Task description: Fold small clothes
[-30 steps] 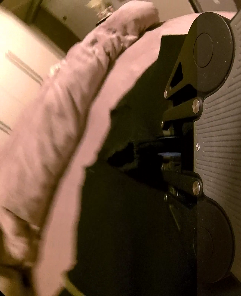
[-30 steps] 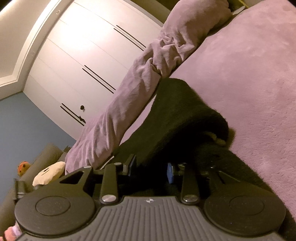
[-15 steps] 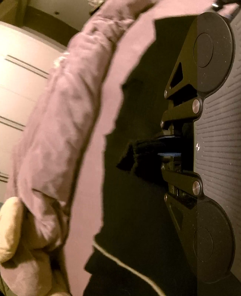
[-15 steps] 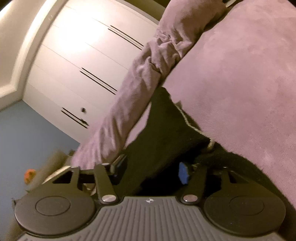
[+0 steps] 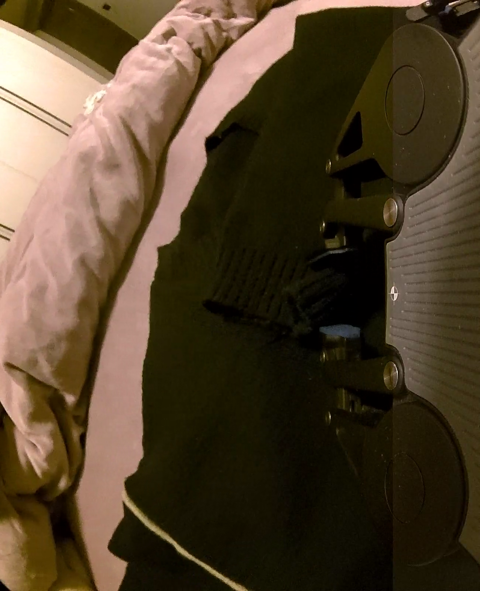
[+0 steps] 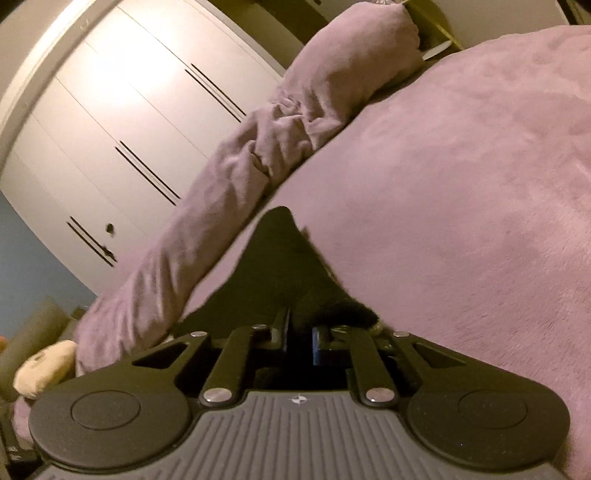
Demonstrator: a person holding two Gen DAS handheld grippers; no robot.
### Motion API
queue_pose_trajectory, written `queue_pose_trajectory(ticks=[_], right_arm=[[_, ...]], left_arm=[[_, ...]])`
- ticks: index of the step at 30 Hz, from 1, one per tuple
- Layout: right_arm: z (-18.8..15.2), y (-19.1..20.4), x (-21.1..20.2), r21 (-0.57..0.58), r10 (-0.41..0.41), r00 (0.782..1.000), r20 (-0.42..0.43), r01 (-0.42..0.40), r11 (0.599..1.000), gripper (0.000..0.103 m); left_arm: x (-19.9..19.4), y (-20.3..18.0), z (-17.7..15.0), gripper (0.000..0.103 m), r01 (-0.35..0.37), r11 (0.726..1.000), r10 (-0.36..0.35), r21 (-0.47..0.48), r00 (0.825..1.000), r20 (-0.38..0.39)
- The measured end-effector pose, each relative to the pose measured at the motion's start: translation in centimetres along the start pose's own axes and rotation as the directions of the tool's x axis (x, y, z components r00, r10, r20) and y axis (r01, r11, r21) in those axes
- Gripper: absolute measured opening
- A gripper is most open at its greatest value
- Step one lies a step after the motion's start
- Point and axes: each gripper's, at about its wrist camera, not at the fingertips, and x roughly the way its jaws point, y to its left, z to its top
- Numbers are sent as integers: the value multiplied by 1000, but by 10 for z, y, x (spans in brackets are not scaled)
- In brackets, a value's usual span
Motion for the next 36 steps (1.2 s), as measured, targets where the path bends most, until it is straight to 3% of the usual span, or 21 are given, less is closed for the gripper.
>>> queue_pose_trajectory(ticks=[2, 5, 9, 15, 21, 28, 30, 32, 34, 36], right_arm=[[-1, 5, 2, -32, -22, 1000, -5, 22, 999, 8], [-1, 9, -1, -59, -30, 1000, -1, 30, 998, 8], [1, 11, -6, -79, -13, 999, 32, 16, 997, 9], [0, 15, -2, -111, -16, 1000, 5, 17, 994, 11], [-6, 22, 2, -174, -58, 998, -17, 54, 983, 11], [-11, 23, 5, -200, -73, 997, -18, 68, 977, 11], [-13, 22, 6, -206, -77, 997, -17, 71, 976, 11], [-13, 22, 6, -208, -81, 997, -19, 75, 975, 11], [-13, 22, 6, -204, -79, 997, -19, 74, 976, 11], [-12, 22, 5, -203, -77, 997, -21, 71, 977, 12]], left_arm=[[-1, -3, 0, 23, 3, 1000, -3, 16, 1000, -3], [-4, -3, 0, 18, 16, 1000, -16, 20, 1000, -11], [-24, -2, 3, 17, 38, 999, -39, 25, 999, 37], [-49, -4, 6, 17, 63, 997, -67, 53, 993, 92], [-31, -1, -3, 17, -11, 998, 9, 67, 1000, 29], [-26, -3, -9, 18, -44, 995, 41, 90, 999, 28], [-25, -2, -9, 21, -49, 995, 47, 89, 999, 25], [-25, -1, -10, 38, -77, 993, 75, 93, 997, 21], [-29, 6, -12, 47, -114, 991, 113, 73, 994, 14], [-38, 19, -11, 54, -80, 996, 80, 41, 997, 2]])
